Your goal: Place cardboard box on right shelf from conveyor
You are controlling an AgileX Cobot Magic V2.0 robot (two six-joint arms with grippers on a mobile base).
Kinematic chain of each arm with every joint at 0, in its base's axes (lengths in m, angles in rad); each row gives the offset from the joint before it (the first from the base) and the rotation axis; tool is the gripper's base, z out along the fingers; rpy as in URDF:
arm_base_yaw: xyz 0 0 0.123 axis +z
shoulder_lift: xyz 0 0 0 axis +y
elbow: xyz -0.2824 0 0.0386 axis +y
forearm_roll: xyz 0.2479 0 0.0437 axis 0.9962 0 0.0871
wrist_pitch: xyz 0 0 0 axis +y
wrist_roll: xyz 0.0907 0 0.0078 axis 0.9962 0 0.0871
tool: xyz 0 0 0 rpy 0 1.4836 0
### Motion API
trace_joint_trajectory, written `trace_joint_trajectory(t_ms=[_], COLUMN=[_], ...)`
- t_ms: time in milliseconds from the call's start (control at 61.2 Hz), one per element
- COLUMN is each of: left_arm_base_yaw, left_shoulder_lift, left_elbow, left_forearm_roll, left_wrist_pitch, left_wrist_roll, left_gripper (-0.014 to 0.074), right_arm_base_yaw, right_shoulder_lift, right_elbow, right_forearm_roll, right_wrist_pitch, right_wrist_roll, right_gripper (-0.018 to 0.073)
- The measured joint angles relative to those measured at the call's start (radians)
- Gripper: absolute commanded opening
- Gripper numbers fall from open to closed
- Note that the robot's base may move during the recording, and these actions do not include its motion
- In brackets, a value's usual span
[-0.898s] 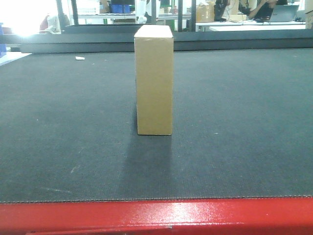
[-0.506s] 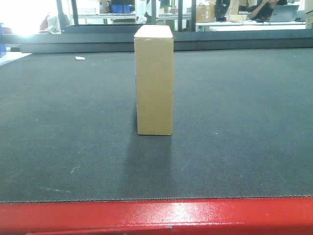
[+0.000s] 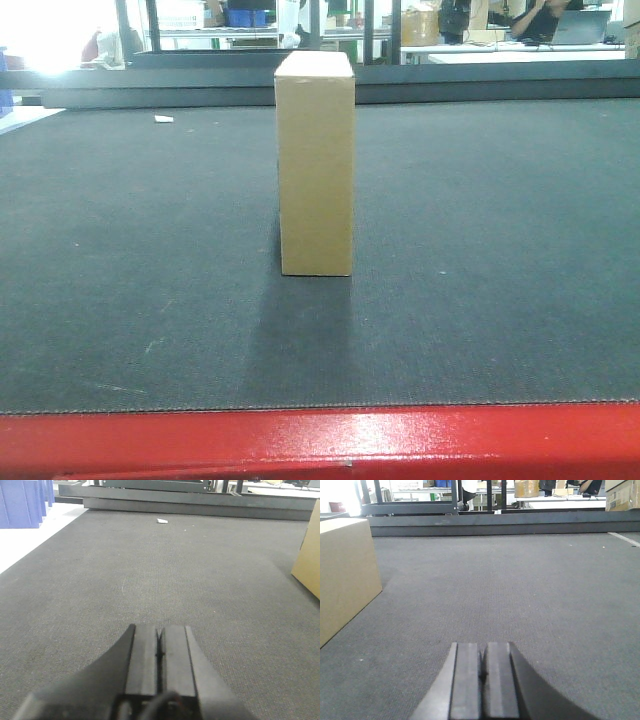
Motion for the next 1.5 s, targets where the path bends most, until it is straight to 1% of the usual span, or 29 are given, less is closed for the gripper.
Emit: trace_joint_trajectory(t_ms=[98, 163, 294, 343, 425, 457, 506, 539, 604, 637, 653, 702, 767, 865, 963, 1061, 1192, 1323, 1421, 1502], left_arm_base_yaw=[0.0, 0.0, 0.0, 0.0, 0.0, 0.0, 0.0, 0.0, 0.0, 0.0, 0.0, 0.0, 0.0, 0.0, 0.0, 0.0, 0.0, 0.0, 0.0, 0.0], left_shoulder_lift=[0.0, 0.0, 0.0, 0.0, 0.0, 0.0, 0.0, 0.0, 0.0, 0.0, 0.0, 0.0, 0.0, 0.0, 0.0, 0.0, 0.0, 0.0, 0.0, 0.0], left_elbow=[0.0, 0.0, 0.0, 0.0, 0.0, 0.0, 0.0, 0.0, 0.0, 0.0, 0.0, 0.0, 0.0, 0.0, 0.0, 0.0, 0.0, 0.0, 0.0, 0.0], left_forearm_roll=[0.0, 0.0, 0.0, 0.0, 0.0, 0.0, 0.0, 0.0, 0.0, 0.0, 0.0, 0.0, 0.0, 0.0, 0.0, 0.0, 0.0, 0.0, 0.0, 0.0], left_wrist_pitch=[0.0, 0.0, 0.0, 0.0, 0.0, 0.0, 0.0, 0.0, 0.0, 0.0, 0.0, 0.0, 0.0, 0.0, 0.0, 0.0, 0.0, 0.0, 0.0, 0.0], left_wrist_roll=[0.0, 0.0, 0.0, 0.0, 0.0, 0.0, 0.0, 0.0, 0.0, 0.0, 0.0, 0.0, 0.0, 0.0, 0.0, 0.0, 0.0, 0.0, 0.0, 0.0], left_gripper=[-0.0116, -0.0116, -0.0116, -0.0116, -0.0116, -0.0116, -0.0116, -0.0116, -0.0116, -0.0116, -0.0116, -0.0116, -0.0116, -0.0116, -0.0116, -0.0116, -0.0116, -0.0116, -0.0116, -0.0116], right_arm_base_yaw=[0.0, 0.0, 0.0, 0.0, 0.0, 0.0, 0.0, 0.0, 0.0, 0.0, 0.0, 0.002, 0.018, 0.073, 0.183, 0.293, 0.421, 0.532, 0.599, 0.636], right_shoulder_lift=[0.0, 0.0, 0.022, 0.061, 0.153, 0.194, 0.254, 0.299, 0.391, 0.438, 0.467, 0.541, 0.633, 0.772, 0.93, 1.073, 1.282, 1.499, 1.653, 1.759], right_elbow=[0.0, -0.021, -0.168, -0.228, -0.33, -0.363, -0.412, -0.44, -0.496, -0.526, -0.538, -0.594, -0.672, -0.811, -0.992, -1.164, -1.408, -1.655, -1.841, -1.971], right_forearm_roll=[0.0, 0.0, 0.0, 0.0, 0.0, 0.0, 0.0, 0.0, -0.002, -0.002, -0.004, -0.015, -0.036, -0.056, -0.063, -0.065, -0.092, -0.166, -0.222, -0.264], right_wrist_pitch=[-0.012, 0.016, 0.078, 0.098, 0.116, 0.12, 0.126, 0.131, 0.138, 0.145, 0.149, 0.17, 0.215, 0.293, 0.389, 0.487, 0.643, 0.797, 0.909, 0.998], right_wrist_roll=[0.0, 0.005, 0.005, 0.005, 0.007, 0.007, 0.007, 0.007, 0.007, 0.007, 0.007, 0.007, 0.007, 0.007, 0.014, 0.049, 0.166, 0.32, 0.421, 0.489], right_gripper=[0.006, 0.006, 0.0062, 0.0084, 0.0193, 0.0258, 0.0388, 0.046, 0.0591, 0.0642, 0.0651, 0.0631, 0.0633, 0.0633, 0.0633, 0.0633, 0.0633, 0.0633, 0.0633, 0.0633])
